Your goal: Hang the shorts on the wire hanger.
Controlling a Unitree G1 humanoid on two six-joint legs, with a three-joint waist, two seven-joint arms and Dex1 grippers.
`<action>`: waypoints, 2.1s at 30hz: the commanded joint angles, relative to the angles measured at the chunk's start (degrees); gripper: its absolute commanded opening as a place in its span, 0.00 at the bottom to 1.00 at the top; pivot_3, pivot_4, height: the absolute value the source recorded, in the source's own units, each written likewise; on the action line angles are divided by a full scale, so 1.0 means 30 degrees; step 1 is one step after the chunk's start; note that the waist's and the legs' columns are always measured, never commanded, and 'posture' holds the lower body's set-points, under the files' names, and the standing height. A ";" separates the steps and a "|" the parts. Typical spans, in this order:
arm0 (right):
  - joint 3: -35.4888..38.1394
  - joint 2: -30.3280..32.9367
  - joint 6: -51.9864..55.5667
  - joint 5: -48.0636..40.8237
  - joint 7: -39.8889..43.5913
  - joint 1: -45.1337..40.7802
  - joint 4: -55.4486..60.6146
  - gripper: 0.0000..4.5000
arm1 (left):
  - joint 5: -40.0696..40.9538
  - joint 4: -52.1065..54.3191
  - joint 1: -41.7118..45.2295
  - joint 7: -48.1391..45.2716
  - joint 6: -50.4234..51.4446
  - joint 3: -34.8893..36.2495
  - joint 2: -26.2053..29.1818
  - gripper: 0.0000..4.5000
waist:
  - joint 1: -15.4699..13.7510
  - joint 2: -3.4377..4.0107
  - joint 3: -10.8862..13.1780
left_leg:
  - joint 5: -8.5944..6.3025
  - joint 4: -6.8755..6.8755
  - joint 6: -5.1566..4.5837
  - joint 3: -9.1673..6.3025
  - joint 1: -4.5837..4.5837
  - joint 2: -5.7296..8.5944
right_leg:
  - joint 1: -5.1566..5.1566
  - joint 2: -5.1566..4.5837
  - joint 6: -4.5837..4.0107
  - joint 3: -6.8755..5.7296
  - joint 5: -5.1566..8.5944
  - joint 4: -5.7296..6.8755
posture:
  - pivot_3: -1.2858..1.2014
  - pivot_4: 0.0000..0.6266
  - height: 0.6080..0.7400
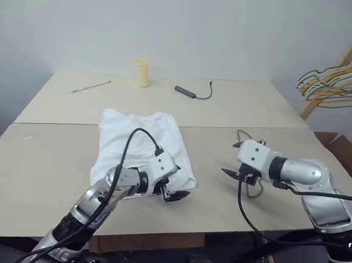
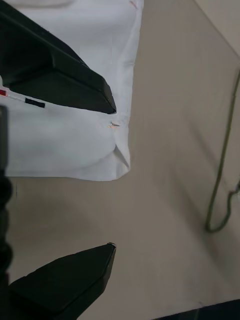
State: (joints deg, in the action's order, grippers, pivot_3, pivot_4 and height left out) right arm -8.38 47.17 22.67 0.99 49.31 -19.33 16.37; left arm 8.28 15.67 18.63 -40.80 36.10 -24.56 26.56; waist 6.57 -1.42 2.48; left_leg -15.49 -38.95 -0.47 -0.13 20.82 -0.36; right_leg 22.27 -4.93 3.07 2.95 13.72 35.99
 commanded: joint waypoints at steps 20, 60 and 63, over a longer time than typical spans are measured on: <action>0.0274 -0.0122 -0.0273 0.0319 -0.0461 -0.0809 -0.0100 1.00 | -0.2902 -0.4997 0.1386 0.4258 0.2838 -0.0276 -0.3678 0.31 | 0.0237 -0.0007 -0.0036 | -0.0006 -0.0001 -0.0010 0.0039 -0.0141 0.0036 | -0.0086 -0.0005 0.0122 0.0137 0.0001 0.0002 | 0.45 0.00 1.00; -1.0092 -1.1137 -1.7585 1.2275 -1.1071 -1.2737 -2.3437 1.00 | 0.6132 0.6412 -1.5798 -0.7702 -0.5503 1.9086 0.8137 0.01 | 0.0007 0.0010 0.0007 | -0.0088 0.0078 0.0033 0.0093 -0.0188 -0.0170 | 0.0082 0.0166 -0.0053 0.0306 -0.0064 0.0058 | 0.53 0.00 1.00; -1.0353 -1.1967 -1.8214 1.2751 -1.2186 -1.3580 -2.5413 1.00 | 0.6217 0.6704 -1.5734 -0.7528 -0.5322 1.8981 0.8106 0.01 | 0.0032 0.0015 0.0009 | -0.0090 0.0083 0.0037 0.0081 -0.0192 -0.0172 | 0.0089 0.0170 -0.0060 0.0305 -0.0063 0.0073 | 0.53 0.00 1.00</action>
State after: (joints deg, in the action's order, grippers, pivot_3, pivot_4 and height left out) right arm -39.74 11.81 -30.19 38.56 15.32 -58.05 -58.29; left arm 26.08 33.99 -29.10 -63.80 20.02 31.23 50.96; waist 6.67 -1.38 2.51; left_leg -15.76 -38.70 -0.36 0.09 20.25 -0.88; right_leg 22.54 -4.41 2.88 3.86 13.53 36.20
